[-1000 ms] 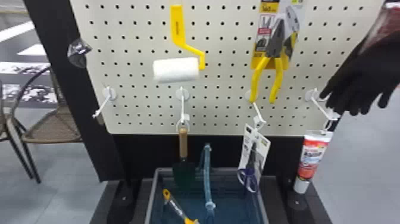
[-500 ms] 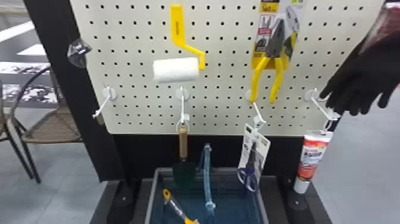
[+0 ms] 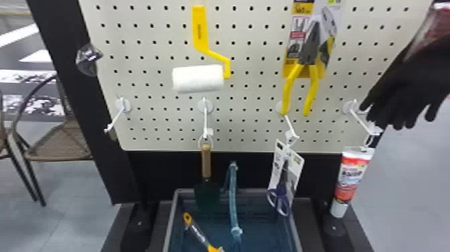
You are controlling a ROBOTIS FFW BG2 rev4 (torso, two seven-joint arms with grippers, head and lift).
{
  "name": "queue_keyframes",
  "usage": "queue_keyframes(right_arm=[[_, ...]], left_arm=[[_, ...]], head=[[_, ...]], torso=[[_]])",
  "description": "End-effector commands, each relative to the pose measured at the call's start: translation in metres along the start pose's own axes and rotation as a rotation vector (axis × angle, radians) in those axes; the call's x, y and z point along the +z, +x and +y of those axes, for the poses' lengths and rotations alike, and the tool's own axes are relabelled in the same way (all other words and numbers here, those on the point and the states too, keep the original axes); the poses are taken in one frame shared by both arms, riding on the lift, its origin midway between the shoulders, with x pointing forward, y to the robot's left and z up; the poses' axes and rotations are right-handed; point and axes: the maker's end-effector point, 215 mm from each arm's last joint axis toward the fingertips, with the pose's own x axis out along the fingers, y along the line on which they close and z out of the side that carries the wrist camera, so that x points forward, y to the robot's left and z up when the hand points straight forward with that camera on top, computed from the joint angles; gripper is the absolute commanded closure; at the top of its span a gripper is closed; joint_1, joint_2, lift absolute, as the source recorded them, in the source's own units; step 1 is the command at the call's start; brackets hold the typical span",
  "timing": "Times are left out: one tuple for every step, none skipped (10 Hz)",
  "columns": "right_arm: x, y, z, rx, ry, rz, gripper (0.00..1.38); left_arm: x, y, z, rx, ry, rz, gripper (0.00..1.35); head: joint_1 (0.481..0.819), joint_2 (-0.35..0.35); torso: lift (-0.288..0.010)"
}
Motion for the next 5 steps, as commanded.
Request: queue_keyframes(right_arm=[[0.0, 0.0, 0.0, 0.0, 0.0, 0.0, 0.0], [0.0, 0.0, 0.0, 0.0, 0.0, 0.0, 0.0], [0.0, 0.0, 0.0, 0.0, 0.0, 0.0, 0.0], [0.0, 0.0, 0.0, 0.0, 0.0, 0.0, 0.0], [0.0, 0.0, 0.0, 0.0, 0.0, 0.0, 0.0]], left_arm=[[0.0, 0.0, 0.0, 0.0, 0.0, 0.0, 0.0], [0.0, 0.0, 0.0, 0.0, 0.0, 0.0, 0.0], [0.0, 0.0, 0.0, 0.0, 0.0, 0.0, 0.0], [0.0, 0.0, 0.0, 0.0, 0.0, 0.0, 0.0], [0.0, 0.0, 0.0, 0.0, 0.0, 0.0, 0.0]], head=[[0.549, 0.0], [0.549, 0.0], [0.549, 0.0], [0.549, 0.0], [0.549, 0.0]], torso=[[-0.1], [-0.1], [-0.1], [-0.1], [-0.1]])
